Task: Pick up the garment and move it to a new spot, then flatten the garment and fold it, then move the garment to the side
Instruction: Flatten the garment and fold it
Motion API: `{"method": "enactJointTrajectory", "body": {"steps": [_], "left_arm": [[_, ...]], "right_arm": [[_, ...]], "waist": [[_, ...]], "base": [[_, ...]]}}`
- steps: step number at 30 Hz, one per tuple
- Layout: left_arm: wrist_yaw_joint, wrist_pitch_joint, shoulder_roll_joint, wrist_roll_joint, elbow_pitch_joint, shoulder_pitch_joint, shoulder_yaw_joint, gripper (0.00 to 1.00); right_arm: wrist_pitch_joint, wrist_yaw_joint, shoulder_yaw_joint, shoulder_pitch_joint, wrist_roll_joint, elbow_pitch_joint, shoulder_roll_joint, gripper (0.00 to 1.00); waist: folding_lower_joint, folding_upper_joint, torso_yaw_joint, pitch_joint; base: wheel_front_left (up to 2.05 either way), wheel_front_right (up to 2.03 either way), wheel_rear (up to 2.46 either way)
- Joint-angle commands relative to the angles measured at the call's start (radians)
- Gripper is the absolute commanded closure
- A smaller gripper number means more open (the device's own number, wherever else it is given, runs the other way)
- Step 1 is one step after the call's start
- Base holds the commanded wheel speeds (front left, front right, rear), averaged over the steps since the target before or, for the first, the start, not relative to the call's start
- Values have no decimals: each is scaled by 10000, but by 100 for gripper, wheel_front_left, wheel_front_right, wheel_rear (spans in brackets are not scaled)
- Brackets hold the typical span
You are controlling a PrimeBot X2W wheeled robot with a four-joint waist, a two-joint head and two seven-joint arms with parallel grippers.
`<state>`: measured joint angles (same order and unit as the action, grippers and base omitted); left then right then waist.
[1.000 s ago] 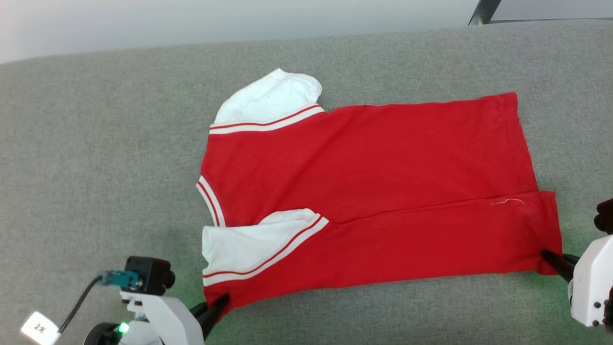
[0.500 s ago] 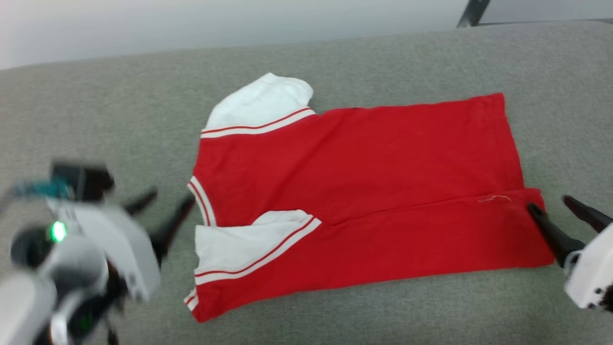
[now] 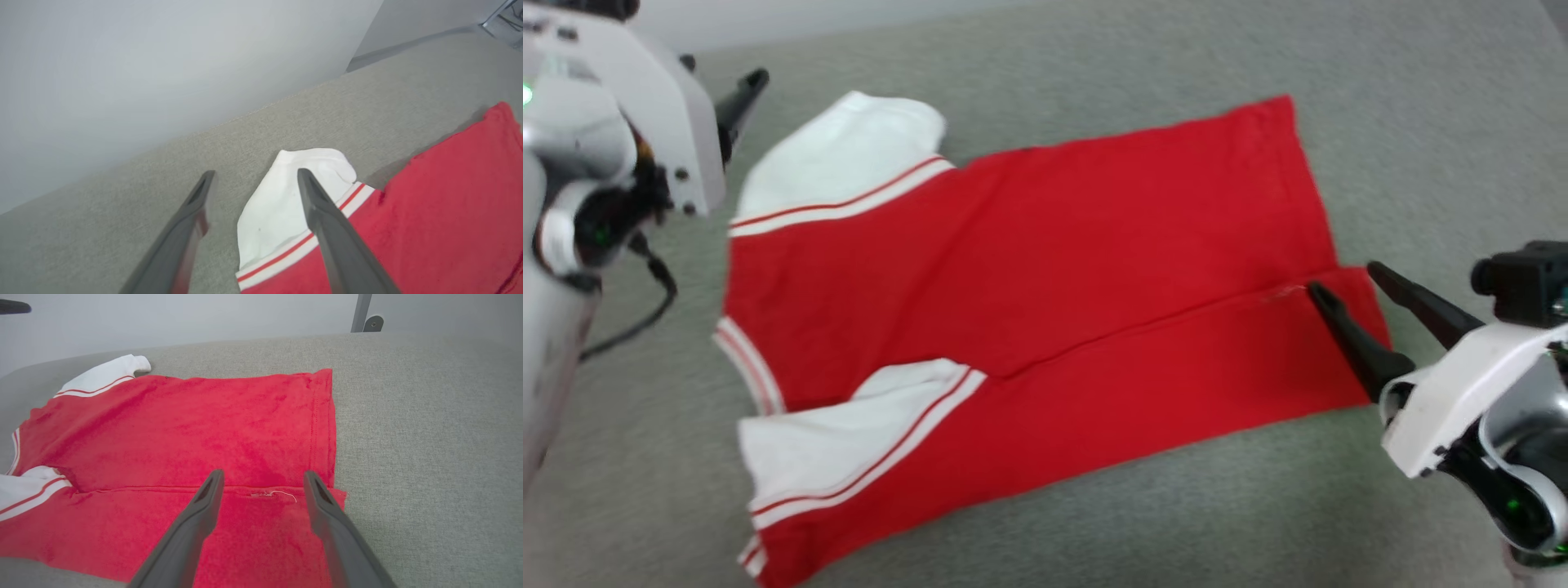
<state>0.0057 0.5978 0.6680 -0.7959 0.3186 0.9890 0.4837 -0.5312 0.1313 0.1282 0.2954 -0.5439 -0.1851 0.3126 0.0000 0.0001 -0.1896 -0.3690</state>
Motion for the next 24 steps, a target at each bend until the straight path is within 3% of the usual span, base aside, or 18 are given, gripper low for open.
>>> {"method": "enactJointTrajectory", "body": {"steps": [1,5,11,19,20,21,22,24], "left_arm": [[-436,47,-221,244,973,566,302,0],[-982,363,-369,562,2803,1393,882,0],[-1260,1493,-475,299,4828,2015,1294,0],[-1372,2144,-736,-76,5636,2065,1748,0],[-1380,2150,-765,-128,5661,2067,1782,22],[-1384,2157,-776,-180,5683,2087,1818,84],[-1387,2173,-783,-241,5692,2115,1845,100],[-1387,2176,-812,-318,5648,2156,1870,100]], "right_arm": [[272,-12,165,214,60,223,-114,0],[644,-12,609,451,0,591,-249,0],[946,-12,982,551,-133,876,-197,0],[1109,-12,1042,495,-265,1066,-94,0],[1116,-12,1052,567,-274,1059,-85,0],[1132,-12,1057,671,-299,1051,-71,0],[1129,-12,1060,767,-299,1043,-45,0],[1087,-12,1072,850,-300,1037,-5,0]], "waist": [[0,-1,-1021,-791],[0,-1,-1462,-941],[0,-1,-1841,-1023],[0,-1,-1874,-1007],[0,-1,-1848,-998],[0,-1,-1819,-993],[0,-1,-1785,-989],[0,-1,-1739,-1004]], "base": [[0,0,0],[0,0,0],[0,0,0],[0,0,0],[0,0,0],[0,0,0],[0,0,0],[0,0,0]]}}
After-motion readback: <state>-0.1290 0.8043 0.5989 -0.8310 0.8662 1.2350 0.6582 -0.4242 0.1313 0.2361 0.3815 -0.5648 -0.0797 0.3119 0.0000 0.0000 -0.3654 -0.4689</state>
